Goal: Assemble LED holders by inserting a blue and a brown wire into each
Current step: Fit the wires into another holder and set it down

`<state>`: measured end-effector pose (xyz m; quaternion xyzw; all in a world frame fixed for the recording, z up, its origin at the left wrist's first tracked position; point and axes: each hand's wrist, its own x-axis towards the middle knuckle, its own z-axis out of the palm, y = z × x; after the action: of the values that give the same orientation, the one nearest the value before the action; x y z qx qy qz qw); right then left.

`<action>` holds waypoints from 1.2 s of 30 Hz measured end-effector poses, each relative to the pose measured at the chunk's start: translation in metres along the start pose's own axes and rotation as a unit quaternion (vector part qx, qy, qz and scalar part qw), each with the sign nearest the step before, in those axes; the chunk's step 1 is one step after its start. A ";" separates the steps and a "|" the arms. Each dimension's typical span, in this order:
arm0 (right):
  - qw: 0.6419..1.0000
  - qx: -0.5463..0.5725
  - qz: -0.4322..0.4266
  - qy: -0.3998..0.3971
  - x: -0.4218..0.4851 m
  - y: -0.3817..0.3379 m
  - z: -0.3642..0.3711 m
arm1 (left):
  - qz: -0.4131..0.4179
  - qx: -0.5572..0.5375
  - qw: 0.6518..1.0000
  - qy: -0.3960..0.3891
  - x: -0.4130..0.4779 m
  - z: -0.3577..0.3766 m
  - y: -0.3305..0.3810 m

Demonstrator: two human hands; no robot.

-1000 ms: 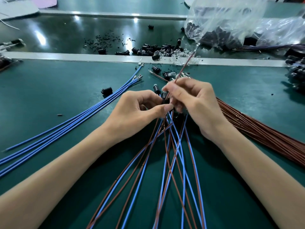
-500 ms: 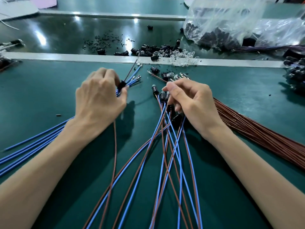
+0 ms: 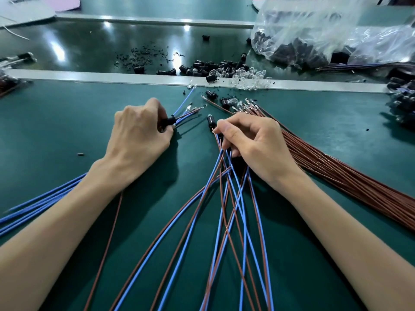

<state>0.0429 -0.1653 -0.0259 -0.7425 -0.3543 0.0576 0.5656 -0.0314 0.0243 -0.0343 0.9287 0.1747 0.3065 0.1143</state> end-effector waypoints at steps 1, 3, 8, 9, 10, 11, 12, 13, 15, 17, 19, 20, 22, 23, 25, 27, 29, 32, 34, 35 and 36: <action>1.000 -0.003 0.001 -0.001 0.000 0.000 0.000 | 0.002 -0.006 1.000 0.003 -0.001 0.001 0.001; 1.000 -0.008 0.001 0.000 0.000 0.000 0.000 | -0.002 -0.031 0.999 0.013 -0.001 0.000 0.003; 1.000 -0.018 -0.007 0.007 0.000 0.000 0.001 | -0.108 -0.310 0.944 0.007 0.000 -0.009 0.022; 1.000 -0.016 -0.007 0.008 0.000 0.001 0.002 | -0.119 -0.380 0.917 -0.007 -0.002 -0.011 0.029; 1.000 -0.008 -0.005 0.008 0.000 0.001 0.002 | -0.122 -0.440 0.889 -0.025 -0.005 -0.011 0.035; 1.000 0.004 -0.001 0.008 0.000 0.000 0.003 | -0.118 -0.484 0.866 -0.043 -0.008 -0.011 0.040; 1.000 0.021 0.003 0.008 0.001 0.000 0.003 | -0.112 -0.512 0.850 -0.060 -0.010 -0.011 0.044; 0.999 0.042 0.005 0.007 0.001 0.000 0.003 | -0.107 -0.528 0.839 -0.077 -0.012 -0.010 0.047; 0.996 0.090 0.001 0.008 0.002 0.000 0.002 | -0.102 -0.541 0.828 -0.109 -0.015 -0.008 0.051; 0.992 0.122 -0.005 0.019 0.003 0.000 0.001 | -0.104 -0.542 0.822 -0.139 -0.017 -0.007 0.052; 0.987 0.152 0.006 0.059 0.005 0.000 -0.001 | -0.102 -0.539 0.818 -0.175 -0.017 -0.008 0.051; 0.979 0.180 0.023 0.095 0.007 0.000 -0.003 | -0.099 -0.534 0.817 -0.194 -0.016 -0.010 0.049; 0.950 0.244 0.065 0.186 0.012 0.001 -0.009 | -0.094 -0.521 0.815 -0.234 -0.014 -0.014 0.045; 0.932 0.272 0.084 0.222 0.014 0.002 -0.012 | -0.094 -0.517 0.812 -0.252 -0.014 -0.016 0.043; 0.919 0.300 0.108 0.232 0.016 0.003 -0.013 | -0.097 -0.517 0.806 -0.272 -0.014 -0.017 0.043; 0.953 0.248 0.095 0.145 0.011 0.002 -0.006 | -0.101 -0.526 0.801 -0.269 -0.016 -0.016 0.046; 0.982 0.166 0.060 0.074 0.006 0.000 0.002 | -0.101 -0.538 0.793 -0.266 -0.017 -0.014 0.048; 0.976 0.140 0.047 0.160 0.008 -0.001 0.002 | -0.092 -0.532 0.791 -0.289 -0.016 -0.016 0.045; 0.955 0.183 0.066 0.222 0.012 0.000 -0.006 | -0.085 -0.517 0.796 -0.302 -0.015 -0.018 0.042; 0.952 0.205 0.071 0.214 0.012 0.000 -0.007 | -0.082 -0.515 0.798 -0.301 -0.015 -0.018 0.041; 0.960 0.205 0.065 0.179 0.010 0.001 -0.006 | -0.079 -0.516 0.799 -0.297 -0.015 -0.017 0.042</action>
<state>0.0541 -0.1643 -0.0217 -0.6301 -0.1793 0.0320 0.7549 -0.0427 -0.0183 -0.0156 0.7606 0.0212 0.0502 0.6470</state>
